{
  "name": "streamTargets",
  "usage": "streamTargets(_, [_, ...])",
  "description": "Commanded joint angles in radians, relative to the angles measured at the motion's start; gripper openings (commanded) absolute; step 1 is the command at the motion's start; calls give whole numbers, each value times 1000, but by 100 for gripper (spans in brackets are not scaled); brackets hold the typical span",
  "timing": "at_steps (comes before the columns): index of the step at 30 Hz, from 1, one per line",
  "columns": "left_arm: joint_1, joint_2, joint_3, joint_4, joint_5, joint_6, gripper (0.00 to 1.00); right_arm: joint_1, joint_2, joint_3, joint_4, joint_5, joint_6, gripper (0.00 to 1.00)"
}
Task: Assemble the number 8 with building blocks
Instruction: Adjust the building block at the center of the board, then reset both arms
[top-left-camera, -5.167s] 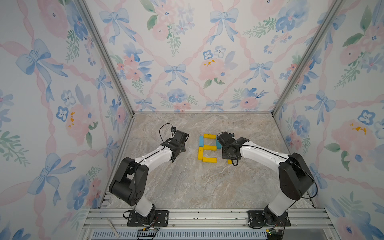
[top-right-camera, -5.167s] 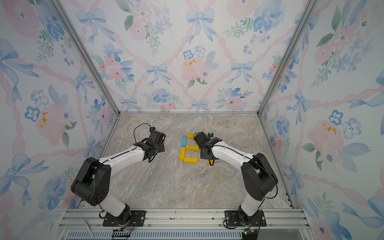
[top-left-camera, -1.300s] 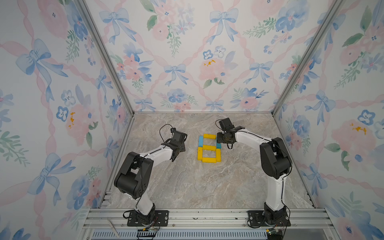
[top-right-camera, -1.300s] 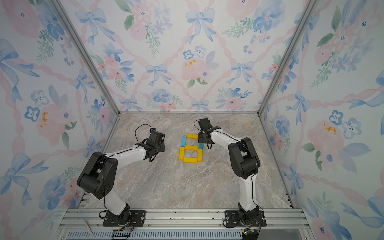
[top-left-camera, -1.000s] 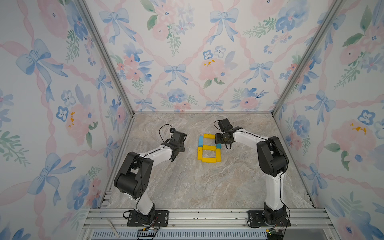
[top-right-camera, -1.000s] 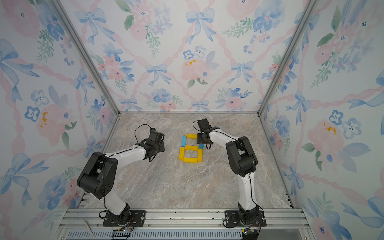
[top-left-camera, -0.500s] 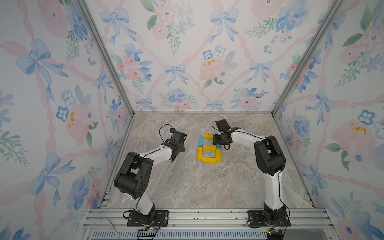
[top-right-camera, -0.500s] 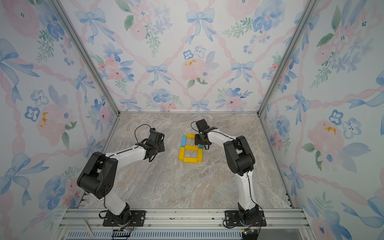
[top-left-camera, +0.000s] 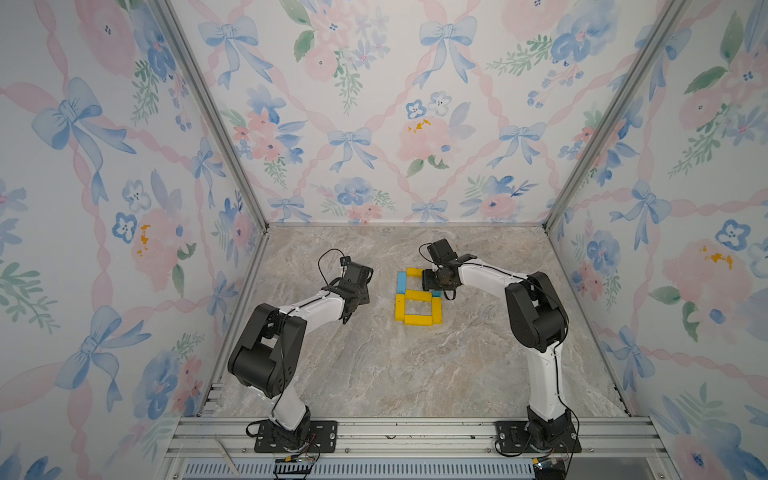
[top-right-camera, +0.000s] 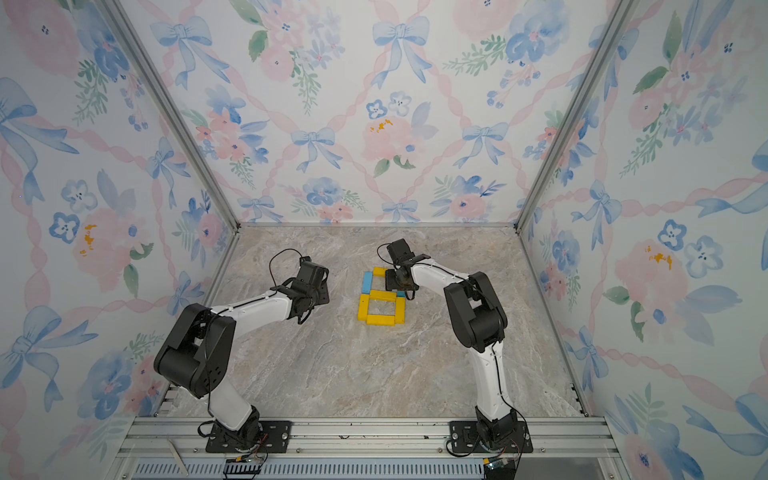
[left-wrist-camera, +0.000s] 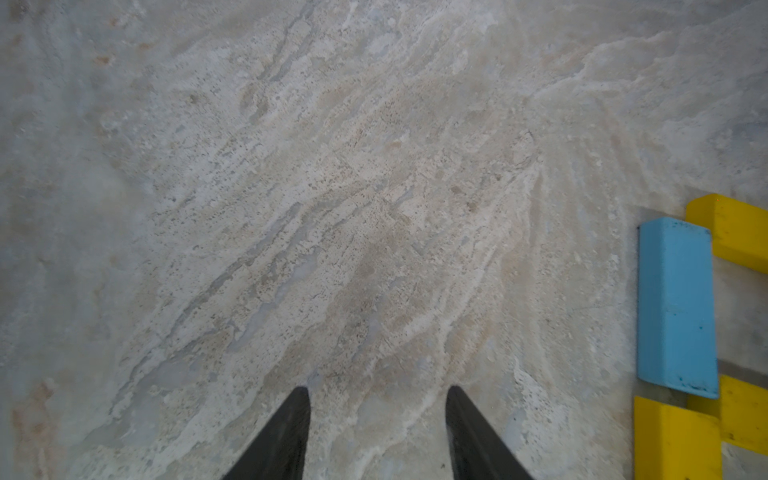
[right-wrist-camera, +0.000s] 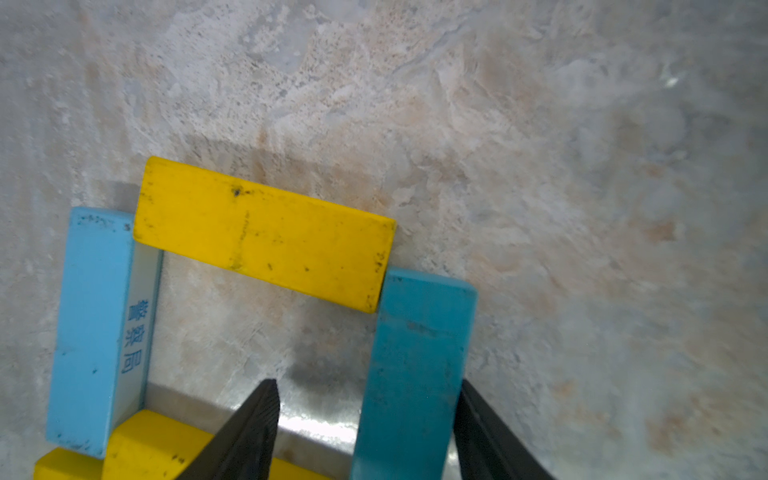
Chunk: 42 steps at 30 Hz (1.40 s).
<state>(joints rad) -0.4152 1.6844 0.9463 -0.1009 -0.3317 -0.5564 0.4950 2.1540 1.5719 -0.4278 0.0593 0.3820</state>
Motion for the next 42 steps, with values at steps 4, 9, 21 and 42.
streamTargets(4, [13, 4, -15, 1, 3, 19, 56, 14, 34, 32, -23, -4, 17, 66])
streamTargets(9, [15, 2, -14, 0, -1, 20, 56, 14, 23, 31, -41, 44, 10, 74])
streamTargets(21, [36, -69, 18, 3, -40, 23, 61, 23, -269, -184, 157, 147, -56, 98])
streamTargets(42, [201, -207, -588, 1048, -377, 511, 98, -381, -906, -955, 630, 432, -241, 98])
